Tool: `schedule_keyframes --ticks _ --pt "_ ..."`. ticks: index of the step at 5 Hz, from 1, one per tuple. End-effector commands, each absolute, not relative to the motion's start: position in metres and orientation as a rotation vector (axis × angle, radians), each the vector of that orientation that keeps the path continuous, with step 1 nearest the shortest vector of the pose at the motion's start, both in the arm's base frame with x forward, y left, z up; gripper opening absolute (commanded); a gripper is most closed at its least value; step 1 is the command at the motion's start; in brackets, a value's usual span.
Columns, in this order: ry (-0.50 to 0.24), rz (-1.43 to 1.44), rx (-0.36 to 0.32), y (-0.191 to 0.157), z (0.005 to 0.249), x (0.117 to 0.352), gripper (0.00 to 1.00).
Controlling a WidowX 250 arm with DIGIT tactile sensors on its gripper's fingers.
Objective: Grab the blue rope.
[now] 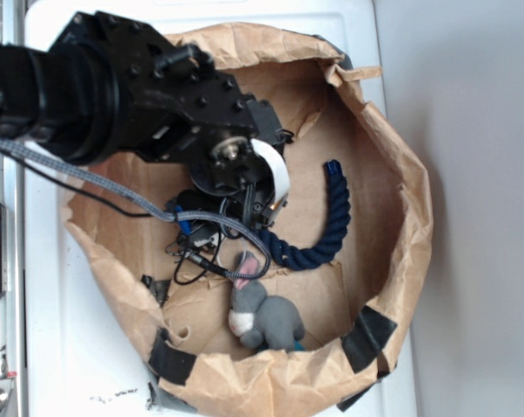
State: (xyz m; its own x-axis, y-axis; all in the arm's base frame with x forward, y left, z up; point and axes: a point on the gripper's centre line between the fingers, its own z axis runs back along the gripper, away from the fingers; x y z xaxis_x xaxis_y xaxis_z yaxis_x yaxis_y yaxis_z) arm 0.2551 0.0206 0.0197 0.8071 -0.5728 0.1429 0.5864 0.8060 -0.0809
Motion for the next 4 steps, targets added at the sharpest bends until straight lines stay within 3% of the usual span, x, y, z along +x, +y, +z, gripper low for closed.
schedule_keyframes --ticks 1,2,3,4 --pt "-0.218 -0.548 -0.152 0.018 0.075 0.249 0.0" --pt "-0.225 -0.465 -0.174 0.024 0.124 0.238 0.0" --pt "-0.207 -0.418 -0.206 0.028 0.155 0.236 0.0" --pt "-0.216 -0.406 -0.225 0.033 0.164 0.236 0.0"
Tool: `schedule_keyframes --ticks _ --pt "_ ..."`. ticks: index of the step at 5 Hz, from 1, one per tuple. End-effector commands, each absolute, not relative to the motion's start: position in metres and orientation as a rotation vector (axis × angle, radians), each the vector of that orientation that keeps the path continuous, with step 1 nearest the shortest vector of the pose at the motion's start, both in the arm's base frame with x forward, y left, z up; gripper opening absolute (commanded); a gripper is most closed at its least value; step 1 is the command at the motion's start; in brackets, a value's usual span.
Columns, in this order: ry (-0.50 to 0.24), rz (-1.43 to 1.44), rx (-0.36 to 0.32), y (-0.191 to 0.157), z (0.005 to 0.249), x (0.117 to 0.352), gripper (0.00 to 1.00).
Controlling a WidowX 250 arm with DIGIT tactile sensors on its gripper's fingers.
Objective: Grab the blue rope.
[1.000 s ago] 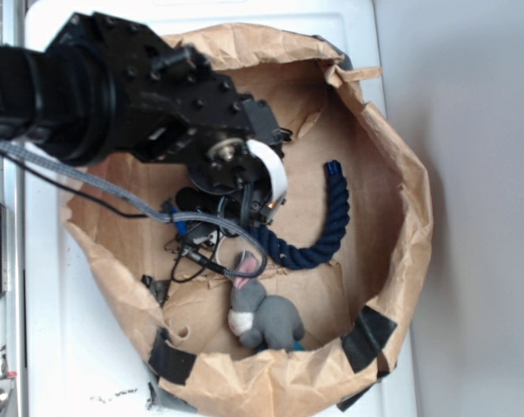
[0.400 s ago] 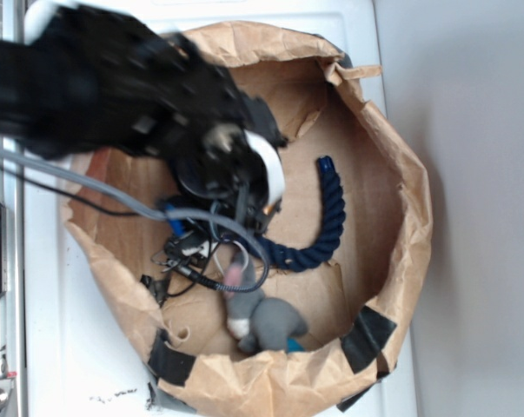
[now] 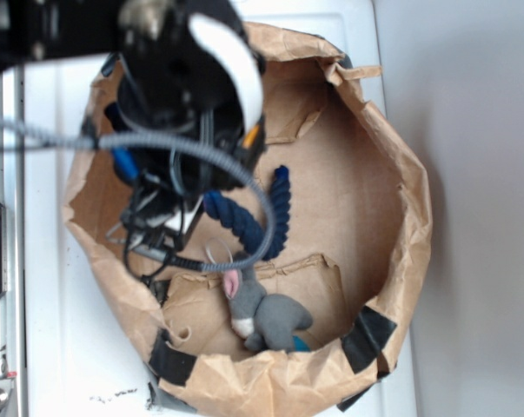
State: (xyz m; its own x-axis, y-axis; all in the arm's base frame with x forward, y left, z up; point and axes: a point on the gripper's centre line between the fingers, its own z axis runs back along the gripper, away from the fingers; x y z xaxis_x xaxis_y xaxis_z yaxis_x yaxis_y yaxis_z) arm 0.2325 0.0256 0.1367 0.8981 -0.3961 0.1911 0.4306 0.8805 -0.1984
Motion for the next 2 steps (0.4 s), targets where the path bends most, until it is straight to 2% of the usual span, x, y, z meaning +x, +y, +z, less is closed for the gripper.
schedule_keyframes --ticks 1,2 --pt "-0.232 -0.401 -0.215 0.0304 0.1633 0.2382 0.0" --pt "-0.283 -0.368 -0.167 0.0254 0.1591 0.2397 0.0"
